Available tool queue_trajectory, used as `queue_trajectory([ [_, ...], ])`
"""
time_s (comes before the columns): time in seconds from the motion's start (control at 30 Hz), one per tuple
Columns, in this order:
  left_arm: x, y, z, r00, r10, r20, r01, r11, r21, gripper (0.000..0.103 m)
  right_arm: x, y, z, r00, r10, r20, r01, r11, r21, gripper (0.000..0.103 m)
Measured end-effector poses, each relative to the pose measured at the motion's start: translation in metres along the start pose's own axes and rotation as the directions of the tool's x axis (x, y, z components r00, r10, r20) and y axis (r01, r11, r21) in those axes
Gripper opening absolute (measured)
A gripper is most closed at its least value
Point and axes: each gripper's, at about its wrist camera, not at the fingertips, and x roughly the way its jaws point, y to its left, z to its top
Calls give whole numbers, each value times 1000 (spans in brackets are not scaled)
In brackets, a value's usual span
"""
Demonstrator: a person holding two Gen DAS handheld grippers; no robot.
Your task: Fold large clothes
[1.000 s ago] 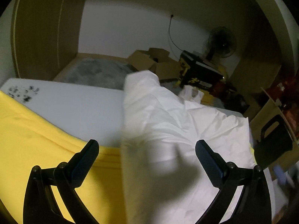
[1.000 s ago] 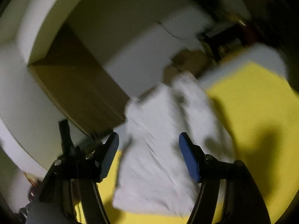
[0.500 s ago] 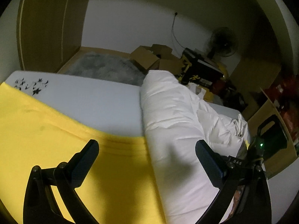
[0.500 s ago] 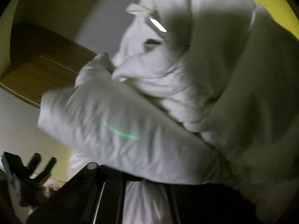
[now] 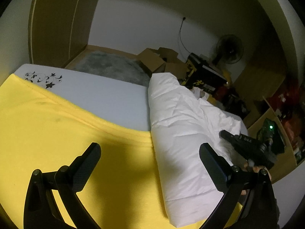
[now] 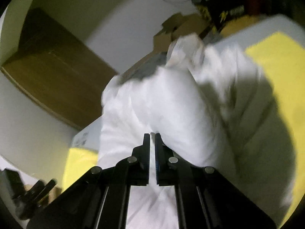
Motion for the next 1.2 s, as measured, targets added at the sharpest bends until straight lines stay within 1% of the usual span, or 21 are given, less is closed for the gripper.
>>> queue_trajectory([
  [0.07, 0, -4, -1, 1000, 0, 2, 0, 1000, 16, 103, 10, -13, 17, 997, -75, 17, 75, 997, 16, 0],
  [0.13, 4, -9, -3, 1000, -3, -6, 3, 1000, 24, 103, 21, -36, 17, 993, -114, 10, 113, 992, 55, 0],
  [0.2, 10, -11, -4, 1000, -7, -19, 8, 1000, 22, 103, 32, -44, 6, 984, -179, 14, 178, 983, 36, 0],
  [0.23, 13, -11, -5, 1000, -9, -27, 10, 1000, 20, 103, 24, -34, -3, 979, -202, 19, 202, 979, 25, 0],
  [0.3, 15, -14, -8, 999, -11, -40, 12, 1000, 25, 103, 27, -43, -8, 971, -239, -2, 239, 971, 15, 0],
  [0.43, 3, -18, -13, 999, -28, -30, 29, 999, 46, 103, 22, -51, -4, 978, -201, -57, 203, 979, 25, 0],
  [0.47, 1, -19, -13, 999, -30, -29, 32, 998, 52, 103, 9, -48, -5, 986, -160, -51, 162, 986, 38, 2],
  [0.5, 0, -19, -13, 999, -29, -29, 31, 998, 59, 103, -7, -48, -7, 994, -108, -22, 109, 992, 58, 7],
  [0.53, 0, -18, -14, 999, -24, -32, 26, 998, 63, 103, -31, -52, -9, 998, -54, 24, 52, 996, 76, 27],
  [0.57, 0, -18, -13, 999, -21, -36, 24, 998, 62, 103, -58, -51, -12, 997, -22, 71, 17, 997, 78, 68],
  [0.6, 0, -16, -14, 999, -24, -38, 26, 998, 56, 103, -79, -49, -18, 995, -14, 101, 7, 998, 69, 88],
  [0.63, 1, -14, -14, 999, -23, -43, 25, 998, 49, 103, -106, -47, -27, 992, -21, 127, 15, 999, 46, 99],
  [0.73, 6, -7, -16, 998, -20, -61, 22, 999, 30, 103, -153, -51, -48, 990, -84, 112, 85, 996, -5, 99],
  [0.8, 10, -3, -20, 998, -12, -67, 13, 1000, 18, 103, -181, -71, -66, 988, -123, 96, 122, 992, 21, 99],
  [0.83, 12, 0, -22, 997, -9, -75, 10, 1000, 10, 103, -180, -84, -68, 989, -127, 76, 124, 992, 37, 99],
  [0.87, 14, 0, -25, 996, -9, -85, 9, 1000, -1, 103, -183, -97, -79, 995, -97, 39, 94, 993, 64, 99],
  [0.97, 18, 3, -33, 994, -15, -111, 11, 999, -37, 103, -164, -121, -92, 999, -33, -37, 37, 992, 124, 99],
  [1.07, 15, 5, -38, 993, -12, -122, 6, 999, -45, 103, -143, -132, -98, 996, 43, -82, -27, 984, 178, 99],
  [1.1, 13, 6, -39, 993, -6, -121, 1, 999, -40, 103, -133, -132, -99, 992, 86, -95, -66, 978, 196, 99],
  [1.13, 10, 7, -40, 993, 4, -118, -8, 999, -32, 103, -127, -133, -102, 989, 104, -104, -81, 975, 208, 99],
  [1.2, 6, 10, -39, 993, 13, -114, -17, 999, -32, 103, -111, -136, -108, 986, 108, -130, -74, 967, 242, 99],
])
